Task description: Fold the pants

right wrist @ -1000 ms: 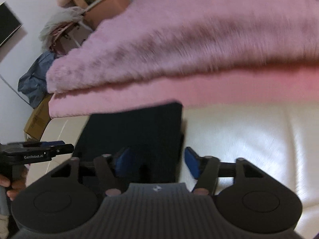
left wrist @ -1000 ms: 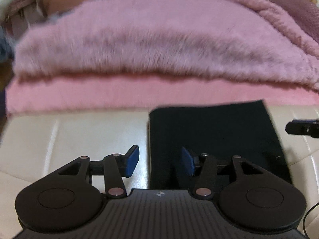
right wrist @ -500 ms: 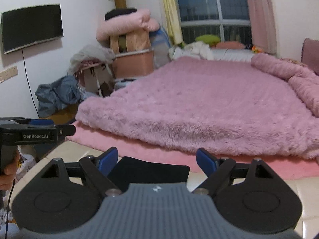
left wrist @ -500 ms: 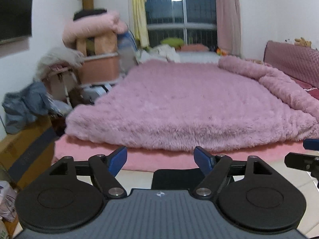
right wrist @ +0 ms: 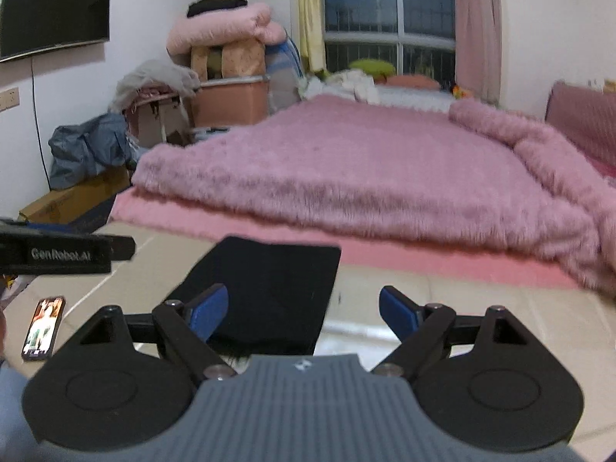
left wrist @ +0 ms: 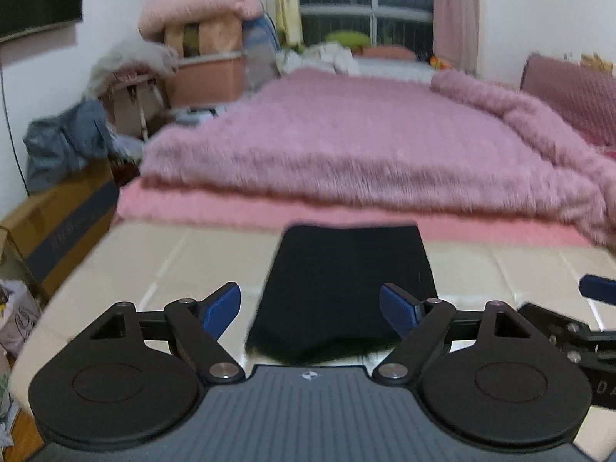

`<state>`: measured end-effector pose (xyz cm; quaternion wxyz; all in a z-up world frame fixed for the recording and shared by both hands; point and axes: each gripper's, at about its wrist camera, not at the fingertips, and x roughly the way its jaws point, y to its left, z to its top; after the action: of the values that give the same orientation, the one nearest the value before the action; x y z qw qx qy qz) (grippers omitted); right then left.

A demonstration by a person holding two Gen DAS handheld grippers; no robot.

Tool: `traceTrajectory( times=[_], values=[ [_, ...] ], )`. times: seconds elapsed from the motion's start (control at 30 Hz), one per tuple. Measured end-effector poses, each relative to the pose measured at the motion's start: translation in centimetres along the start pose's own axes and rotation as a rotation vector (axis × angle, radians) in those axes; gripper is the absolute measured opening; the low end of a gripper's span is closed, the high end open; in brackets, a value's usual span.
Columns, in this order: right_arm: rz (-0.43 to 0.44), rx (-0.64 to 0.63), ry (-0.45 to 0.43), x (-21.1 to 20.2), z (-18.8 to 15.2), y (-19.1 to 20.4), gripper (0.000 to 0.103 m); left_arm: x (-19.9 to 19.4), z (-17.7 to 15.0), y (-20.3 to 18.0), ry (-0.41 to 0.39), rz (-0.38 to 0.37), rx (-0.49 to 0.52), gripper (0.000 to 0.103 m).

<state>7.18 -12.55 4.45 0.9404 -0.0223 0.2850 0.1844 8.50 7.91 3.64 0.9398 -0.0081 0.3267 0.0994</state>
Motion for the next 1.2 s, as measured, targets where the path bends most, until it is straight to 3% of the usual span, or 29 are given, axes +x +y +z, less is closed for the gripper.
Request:
traceTrajectory(
  times=[0.17,0.37,1.2],
  values=[
    [-0.015,0.003,0.092,1.3,-2.5,0.2,0.082,0.6,-2.3,-1.4,0.081,-0.022,0.02,0.096],
    [-0.022,0.017,0.159,2.6,-3.9,0.3,0.082,0.6,-3.3,-2.2,0.116,-0.038,0.032,0.096],
    [-0.005,0.027,0.144,2.3,-3.6,0.2,0.082,0.3,-3.3,-2.2,0.119,-0.038,0.034,0.096]
  ],
)
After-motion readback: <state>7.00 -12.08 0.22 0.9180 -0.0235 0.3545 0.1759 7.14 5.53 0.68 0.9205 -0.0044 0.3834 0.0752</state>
